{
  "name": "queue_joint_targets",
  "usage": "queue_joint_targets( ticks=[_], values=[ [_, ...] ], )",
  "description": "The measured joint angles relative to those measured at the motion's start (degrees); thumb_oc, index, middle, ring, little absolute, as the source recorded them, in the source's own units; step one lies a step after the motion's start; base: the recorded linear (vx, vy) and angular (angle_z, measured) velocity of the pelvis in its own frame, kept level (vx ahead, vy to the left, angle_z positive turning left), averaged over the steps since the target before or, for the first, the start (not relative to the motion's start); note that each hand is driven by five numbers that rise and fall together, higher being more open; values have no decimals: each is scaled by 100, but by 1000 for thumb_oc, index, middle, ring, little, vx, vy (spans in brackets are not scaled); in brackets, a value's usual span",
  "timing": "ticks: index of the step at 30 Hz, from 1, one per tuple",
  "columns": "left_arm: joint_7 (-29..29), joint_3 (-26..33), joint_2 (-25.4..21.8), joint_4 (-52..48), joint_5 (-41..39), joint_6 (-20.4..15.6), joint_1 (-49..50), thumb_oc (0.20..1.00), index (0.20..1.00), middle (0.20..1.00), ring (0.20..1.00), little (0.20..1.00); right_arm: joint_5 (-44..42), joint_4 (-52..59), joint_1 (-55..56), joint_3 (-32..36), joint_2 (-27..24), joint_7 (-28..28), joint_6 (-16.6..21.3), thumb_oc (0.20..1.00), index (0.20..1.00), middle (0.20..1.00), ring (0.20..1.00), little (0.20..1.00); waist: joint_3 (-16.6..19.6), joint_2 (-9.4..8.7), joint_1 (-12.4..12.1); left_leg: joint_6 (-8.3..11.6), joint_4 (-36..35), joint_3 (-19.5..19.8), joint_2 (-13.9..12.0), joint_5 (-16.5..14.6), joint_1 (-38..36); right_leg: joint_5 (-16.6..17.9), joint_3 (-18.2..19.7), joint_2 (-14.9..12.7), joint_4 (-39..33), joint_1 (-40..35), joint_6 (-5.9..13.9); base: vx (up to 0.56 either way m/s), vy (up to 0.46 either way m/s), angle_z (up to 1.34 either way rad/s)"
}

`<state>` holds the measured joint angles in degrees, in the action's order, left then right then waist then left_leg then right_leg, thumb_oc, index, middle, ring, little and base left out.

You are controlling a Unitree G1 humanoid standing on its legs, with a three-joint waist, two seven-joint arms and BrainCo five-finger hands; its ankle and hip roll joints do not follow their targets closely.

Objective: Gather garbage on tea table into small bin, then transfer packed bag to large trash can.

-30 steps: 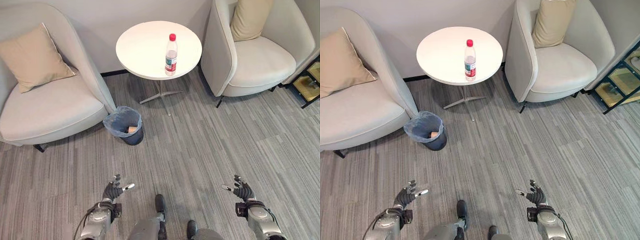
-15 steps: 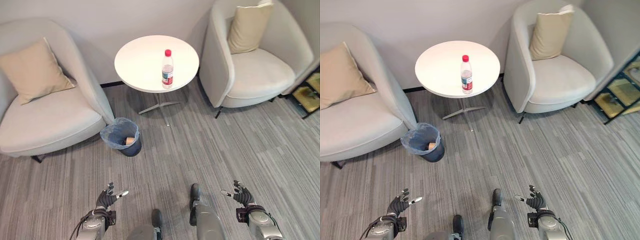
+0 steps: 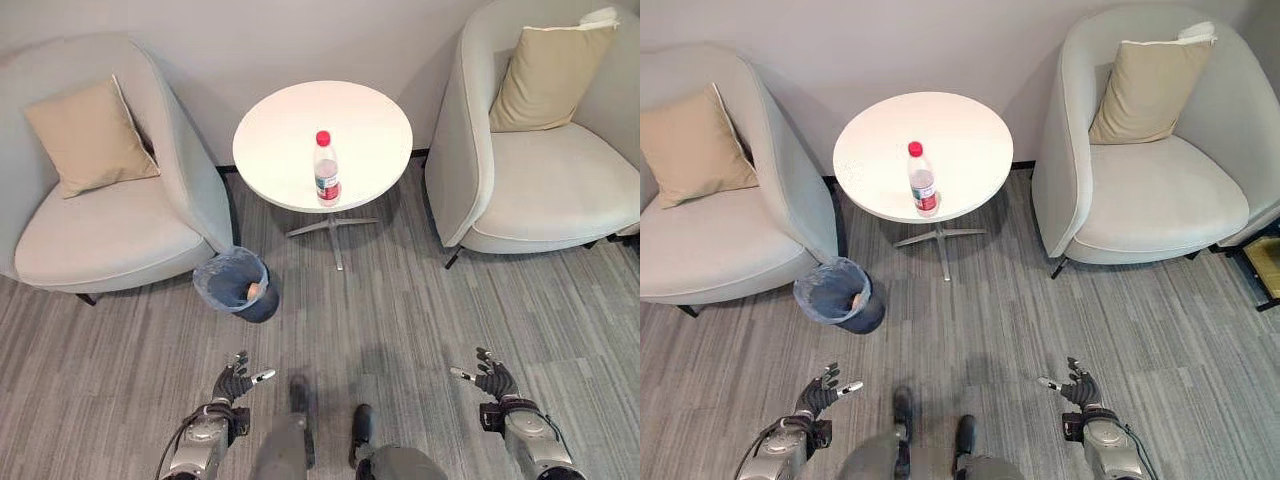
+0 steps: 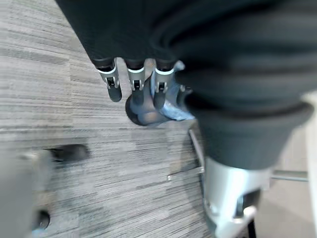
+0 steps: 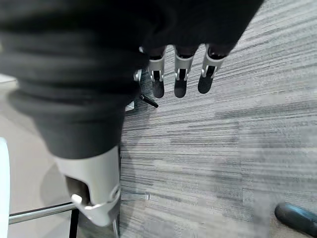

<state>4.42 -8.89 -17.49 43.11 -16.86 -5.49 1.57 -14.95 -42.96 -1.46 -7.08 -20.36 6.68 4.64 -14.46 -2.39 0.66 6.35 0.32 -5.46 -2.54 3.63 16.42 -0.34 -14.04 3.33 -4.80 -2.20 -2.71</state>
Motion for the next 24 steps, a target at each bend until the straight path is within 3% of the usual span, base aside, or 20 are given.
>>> queue_joint_targets(
  ticks=[2,4,5,6,7,8,9,10,11,13,14,15,17,18,19,20,22,23,24],
  values=[
    [6,17,-7,44,0,46,50,1000,1000,1000,1000,1000,-26,-182,29,-117,49,24,-19,1000,1000,1000,1000,1000,-58,4,-125,-98,-243,-92,-27,208,162,-265,155,207,6,-379,-28,537,168,-29],
    [8,20,-11,41,-2,76,104,1000,1000,1000,1000,1000,-20,-180,109,-118,49,19,-22,1000,1000,1000,1000,1000,-60,16,-220,-251,72,-170,20,294,171,-336,306,233,12,-707,-110,512,219,-57],
    [4,11,-19,24,-1,75,156,1000,1000,1000,1000,1000,-13,-143,154,-97,26,15,-11,1000,1000,1000,1000,1000,24,36,-231,-395,322,-183,113,384,137,-545,423,199,10,-868,39,726,376,-82],
    [5,142,14,74,-1,79,282,1000,1000,1000,1000,1000,31,-170,250,-103,37,8,-52,1000,1000,1000,1000,1000,106,22,-248,-694,513,-368,222,279,-221,-910,629,59,363,-1129,113,401,231,-71],
    [6,141,-44,94,0,97,298,1000,1000,1000,1000,1000,33,-163,299,-148,91,6,-115,1000,1000,1000,1000,1000,207,-77,-212,-1066,530,-512,351,228,-371,-1063,691,-104,629,-1133,310,465,301,-62],
    [4,137,-55,83,1,92,286,1000,1000,1000,1000,1000,37,-163,353,-178,91,-23,-157,1000,1000,1000,1000,1000,248,-101,-210,-1224,519,-572,374,176,-519,-1194,773,-207,1092,-1003,435,206,160,-22],
    [0,129,-86,62,1,88,181,1000,1000,1000,1000,1000,37,-116,300,-172,115,-45,-146,1000,1000,1000,1000,1000,272,-127,-203,-1345,495,-592,445,62,-627,-1250,800,-309,1642,-793,538,206,160,-17],
    [6,132,-139,26,1,81,28,1000,1000,1000,1000,1000,37,-23,287,-175,133,-69,-152,1000,1000,1000,1000,1000,300,-163,-211,-1420,376,-587,531,-50,-840,-1313,771,-475,2640,-442,628,160,120,-12],
    [6,137,-189,0,1,68,-14,1000,1000,1000,1000,1000,37,41,294,-175,159,-81,-150,1000,1000,1000,1000,1000,361,-209,-237,-1417,263,-578,620,-45,-929,-1451,759,-657,3298,-92,802,162,108,2],
    [11,151,-255,-15,1,62,-231,1000,1000,1000,1000,1000,38,199,173,-148,185,-103,-121,1000,1000,1000,1000,1000,427,-173,-192,-1612,192,-287,790,-238,-1062,-1670,784,-964,3798,415,940,188,100,15],
    [20,214,-247,10,1,63,-371,1000,1000,1000,1000,1000,38,240,102,-134,236,-111,-121,1000,1000,1000,1000,1000,385,-56,-181,-1611,-47,-107,874,-245,-1382,-1754,771,-1140,3900,820,898,227,20,40],
    [19,211,-261,37,0,51,-365,1000,1000,1000,1000,1000,38,188,98,-145,240,-112,-130,1000,1000,1000,1000,1000,389,65,-175,-1524,-79,-54,883,-285,-1647,-1715,818,-1169,3555,1352,879,250,-46,50],
    [28,218,-174,294,-2,2,-392,1000,1000,1000,1000,1000,41,126,45,-161,173,-108,-127,1000,1000,1000,1000,1000,383,213,-116,-1229,-73,342,843,-515,-1781,-1543,990,-870,2964,1931,698,159,-85,35],
    [39,210,-152,507,-2,11,-412,1000,1000,1000,1000,1000,41,61,-26,-211,138,-105,-131,1000,1000,1000,1000,1000,350,280,-67,-1198,-74,417,829,-532,-1831,-1391,1140,-741,2597,2045,691,38,-84,61],
    [36,205,-131,554,0,57,-325,1000,1000,1000,1000,1000,64,80,18,-276,95,-107,-153,1000,1000,1000,1000,1000,326,297,56,-1193,-73,321,841,-530,-1928,-1059,1195,-638,2211,2077,633,16,-62,91],
    [36,204,-131,409,1,59,-102,1000,1000,1000,1000,1000,157,83,194,-319,83,-107,-162,1000,1000,1000,1000,1000,346,243,82,-1155,-85,177,876,-598,-2123,-700,1111,-613,2223,2058,476,39,-119,100],
    [37,186,-162,138,0,14,215,1000,1000,1000,1000,1000,215,71,386,-349,56,-107,-161,1000,1000,1000,1000,1000,454,214,58,-1169,-72,21,923,-822,-2279,-248,943,-573,2562,2055,350,41,-151,70],
    [38,231,-164,111,5,12,399,1000,1000,1000,1000,1000,347,90,444,-357,14,-122,-167,1000,1000,1000,1000,1000,594,80,-54,-1196,-89,10,986,-869,-2295,-175,906,-552,2607,1982,320,21,-124,34],
    [40,223,-122,136,6,49,491,1000,1000,1000,1000,1000,486,143,393,-361,-89,-123,-167,1000,1000,1000,1000,1000,621,79,-159,-1154,-65,17,932,-899,-2356,-197,886,-458,2328,1827,178,17,-145,24]
  ],
)
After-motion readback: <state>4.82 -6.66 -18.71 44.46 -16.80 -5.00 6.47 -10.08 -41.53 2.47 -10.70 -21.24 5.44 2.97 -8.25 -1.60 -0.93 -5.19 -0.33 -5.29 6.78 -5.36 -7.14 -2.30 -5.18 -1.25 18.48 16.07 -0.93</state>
